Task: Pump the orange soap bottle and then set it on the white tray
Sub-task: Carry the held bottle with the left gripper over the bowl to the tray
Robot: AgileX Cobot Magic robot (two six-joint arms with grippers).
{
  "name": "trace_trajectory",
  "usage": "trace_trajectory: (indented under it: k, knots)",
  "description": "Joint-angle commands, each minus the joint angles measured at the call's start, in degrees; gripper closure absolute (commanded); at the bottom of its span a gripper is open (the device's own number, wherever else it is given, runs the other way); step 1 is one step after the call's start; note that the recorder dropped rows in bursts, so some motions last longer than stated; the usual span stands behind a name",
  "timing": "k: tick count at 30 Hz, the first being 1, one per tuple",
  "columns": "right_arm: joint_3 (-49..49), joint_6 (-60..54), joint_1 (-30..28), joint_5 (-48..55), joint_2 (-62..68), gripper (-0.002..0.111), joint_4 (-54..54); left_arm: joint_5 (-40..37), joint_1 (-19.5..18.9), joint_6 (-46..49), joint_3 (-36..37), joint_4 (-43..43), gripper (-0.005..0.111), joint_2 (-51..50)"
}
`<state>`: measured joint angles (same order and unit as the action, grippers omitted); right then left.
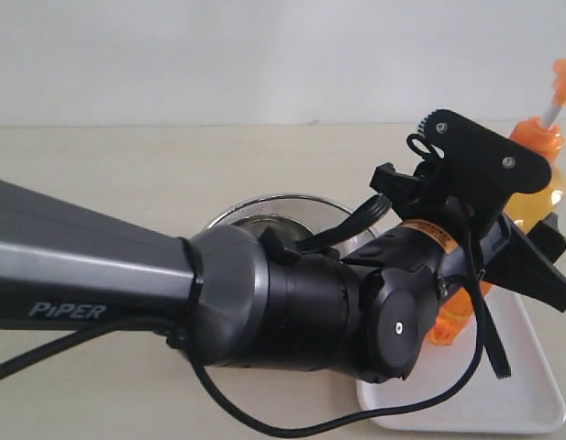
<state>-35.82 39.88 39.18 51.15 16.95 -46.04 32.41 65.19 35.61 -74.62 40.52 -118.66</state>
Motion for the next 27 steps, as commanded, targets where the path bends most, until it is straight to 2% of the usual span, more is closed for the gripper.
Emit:
trace_trajectory:
  k: [1,5,7,9,14,19,21,27]
  knots:
    - [-0.32,-2.35,-0.33,0.72,-0.30,0.108,0.44,1.82,0.01,-3.11,-1.08,-1.62,0.102,0.86]
    - [-0.32,-3.12,-0.33,0.72,-0.30,0.108,0.44,0.93,0.01,-3.09,-1.44,-1.85,0.101,0.86]
    - [-0.32,-3.40,-0.33,0.72,-0.30,0.108,0.44,0.35,0.01,-3.09,-1.44,-1.96,0.095,0.86]
    - [-0.32,-3.40,-0.33,0.72,-0.30,0.108,0.44,0.09,0.01,-3.09,-1.44,-1.96,0.083,0.86]
    - [-0.32,-4.52,-0.33,0.72,-0.30,0.108,0.49,0.09,0.01,-3.09,-1.44,-1.96,0.042,0.86]
    - [-0.32,-4.82,-0.33,0.72,-0.30,0.108,0.49,0.33,0.01,-3.52,-1.44,-1.96,0.019,0.86]
    - [-0.32,-4.82,-0.33,0.72,-0.30,0.108,0.49,0.33,0.01,-3.52,-1.44,-1.96,0.016,0.86]
    - [-0.32,-4.84,-0.33,0.83,-0.30,0.108,0.49,0.49,0.01,-3.26,-1.44,-1.96,0.017,0.97]
